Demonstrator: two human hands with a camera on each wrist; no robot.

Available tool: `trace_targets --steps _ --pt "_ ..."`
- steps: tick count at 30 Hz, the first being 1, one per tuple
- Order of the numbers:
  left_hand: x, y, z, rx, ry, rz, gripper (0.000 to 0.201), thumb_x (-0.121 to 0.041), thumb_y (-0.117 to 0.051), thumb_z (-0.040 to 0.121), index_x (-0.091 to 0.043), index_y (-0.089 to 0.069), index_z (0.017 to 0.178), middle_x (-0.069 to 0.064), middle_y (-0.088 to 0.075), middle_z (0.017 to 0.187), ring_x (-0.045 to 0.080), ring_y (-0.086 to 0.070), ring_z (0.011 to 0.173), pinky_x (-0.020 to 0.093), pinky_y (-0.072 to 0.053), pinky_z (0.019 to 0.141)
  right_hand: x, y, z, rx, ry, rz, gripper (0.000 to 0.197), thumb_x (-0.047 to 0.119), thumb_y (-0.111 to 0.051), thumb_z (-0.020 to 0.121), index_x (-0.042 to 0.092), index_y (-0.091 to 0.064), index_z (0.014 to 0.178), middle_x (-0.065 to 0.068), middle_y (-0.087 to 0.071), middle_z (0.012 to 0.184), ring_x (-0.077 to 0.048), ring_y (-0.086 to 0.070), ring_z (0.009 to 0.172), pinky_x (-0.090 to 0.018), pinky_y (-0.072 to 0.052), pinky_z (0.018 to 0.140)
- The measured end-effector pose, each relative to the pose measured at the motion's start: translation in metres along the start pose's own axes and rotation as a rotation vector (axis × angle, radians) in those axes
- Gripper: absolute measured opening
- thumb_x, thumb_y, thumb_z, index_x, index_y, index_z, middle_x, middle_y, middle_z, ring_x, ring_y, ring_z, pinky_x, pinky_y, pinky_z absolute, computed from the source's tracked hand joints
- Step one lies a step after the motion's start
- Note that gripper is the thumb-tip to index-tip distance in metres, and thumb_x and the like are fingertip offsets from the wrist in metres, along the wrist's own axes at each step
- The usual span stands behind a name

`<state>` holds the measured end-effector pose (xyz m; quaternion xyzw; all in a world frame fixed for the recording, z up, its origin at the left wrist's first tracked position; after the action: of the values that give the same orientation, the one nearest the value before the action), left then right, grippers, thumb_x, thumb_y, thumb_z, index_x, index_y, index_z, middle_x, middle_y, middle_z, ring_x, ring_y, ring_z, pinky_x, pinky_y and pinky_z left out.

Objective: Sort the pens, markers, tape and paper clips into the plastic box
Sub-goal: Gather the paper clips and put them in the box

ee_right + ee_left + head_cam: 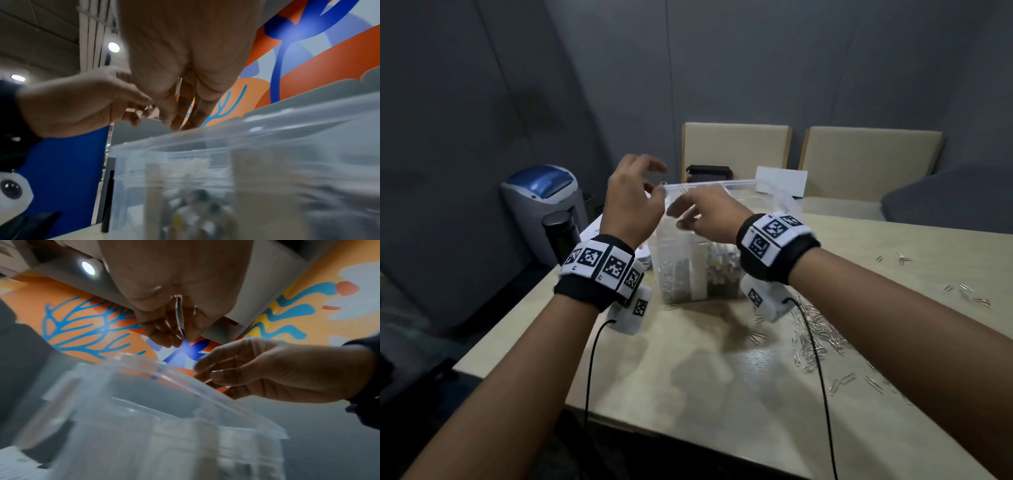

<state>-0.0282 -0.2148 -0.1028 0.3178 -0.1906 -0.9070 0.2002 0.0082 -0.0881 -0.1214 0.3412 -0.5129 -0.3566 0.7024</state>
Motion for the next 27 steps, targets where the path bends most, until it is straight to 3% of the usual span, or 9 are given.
trace_targets --steps 3,5,10,13,15,18,20,24,27 --pt "-0.023 -0.011 -0.007 0.055 -0.078 -0.061 0.016 -0.003 -0.06 0.082 -0.013 -0.066 0.093 -0.003 -0.064 0.09 0.007 -0.057 0.07 0.005 -0.041 0.066 -0.021 0.032 -0.033 -0.18 0.025 0.041 0.026 0.001 -0.062 0.088 0.014 -0.072 0.108 0.006 -0.071 0.102 -0.003 -0.065 0.088 -0.005 -0.047 0.078" --pt "-0.045 -0.029 -0.019 0.165 -0.156 -0.103 0.014 -0.004 -0.06 0.084 -0.014 -0.067 0.092 -0.005 -0.065 0.083 0.008 -0.058 0.066 0.01 -0.044 0.064 -0.045 0.055 -0.064 -0.295 0.033 0.04 0.021 0.005 -0.064 0.088 0.014 -0.074 0.104 0.007 -0.071 0.097 -0.002 -0.064 0.087 -0.004 -0.046 0.075" --pt "-0.092 -0.114 -0.078 0.735 -0.378 -0.105 0.014 -0.014 -0.061 0.088 -0.016 -0.067 0.1 -0.003 -0.066 0.091 0.01 -0.059 0.076 0.03 -0.053 0.073 -0.147 0.096 -0.155 -0.51 -0.148 -0.018 0.019 0.0 -0.065 0.084 0.015 -0.074 0.092 0.002 -0.07 0.093 -0.008 -0.063 0.083 -0.011 -0.051 0.071" --pt "-0.095 -0.17 -0.126 1.084 -0.393 0.019 0.035 -0.037 -0.058 0.092 -0.024 -0.057 0.124 0.0 -0.057 0.122 0.013 -0.055 0.104 0.039 -0.049 0.093 -0.224 0.093 -0.206 -0.33 -0.388 -0.154 0.022 0.007 -0.065 0.086 0.027 -0.07 0.095 0.001 -0.068 0.102 -0.015 -0.063 0.094 -0.032 -0.053 0.086" --pt "-0.097 -0.199 -0.151 1.199 -0.483 0.118 0.06 -0.054 -0.058 0.087 -0.032 -0.041 0.139 0.003 -0.039 0.146 0.021 -0.041 0.128 0.046 -0.039 0.107 -0.263 0.082 -0.234 -0.127 -0.538 -0.235 0.022 0.02 -0.063 0.091 0.033 -0.063 0.109 -0.001 -0.061 0.123 -0.019 -0.056 0.112 -0.04 -0.046 0.098" --pt "-0.101 -0.225 -0.164 1.317 -0.508 0.264 0.095 -0.075 -0.057 0.073 -0.044 -0.009 0.149 0.002 0.001 0.162 0.033 -0.006 0.147 0.057 -0.016 0.116 -0.287 0.062 -0.254 0.094 -0.63 -0.298 0.046 0.039 -0.055 0.095 0.029 -0.045 0.138 -0.003 -0.035 0.151 -0.022 -0.036 0.137 -0.039 -0.029 0.113" --pt "-0.104 -0.236 -0.165 1.369 -0.466 0.286 0.105 -0.079 -0.059 0.067 -0.048 0.0 0.148 0.0 0.012 0.161 0.037 0.006 0.147 0.061 -0.009 0.115 -0.289 0.052 -0.252 0.152 -0.633 -0.279 0.06 0.048 -0.048 0.095 0.029 -0.029 0.148 -0.002 -0.018 0.159 -0.021 -0.023 0.145 -0.037 -0.019 0.117" --pt "-0.103 -0.25 -0.167 1.415 -0.482 0.327 0.099 -0.08 -0.058 0.066 -0.049 -0.01 0.147 0.0 -0.005 0.161 0.036 -0.008 0.145 0.059 -0.022 0.113 -0.277 0.033 -0.233 0.249 -0.589 -0.209 0.067 0.063 -0.031 0.094 0.039 -0.007 0.152 0.007 0.003 0.162 -0.018 -0.002 0.149 -0.042 -0.007 0.118" --pt "-0.101 -0.253 -0.165 1.364 -0.5 0.268 0.084 -0.073 -0.057 0.075 -0.049 -0.017 0.146 0.001 -0.021 0.157 0.03 -0.022 0.141 0.054 -0.034 0.108 -0.259 0.02 -0.223 0.355 -0.537 -0.21 0.061 0.058 -0.026 0.098 0.032 -0.017 0.153 0.005 0.002 0.162 -0.021 0.0 0.149 -0.045 -0.007 0.12"
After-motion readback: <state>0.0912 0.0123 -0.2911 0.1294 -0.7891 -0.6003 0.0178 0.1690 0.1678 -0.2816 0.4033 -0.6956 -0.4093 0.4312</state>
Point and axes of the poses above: each hand's wrist, its own z-axis towards the middle knuckle, its own y-axis out of the back of the hand, x = y × z, the point moved 5 cm from there along z, towards the middle knuckle
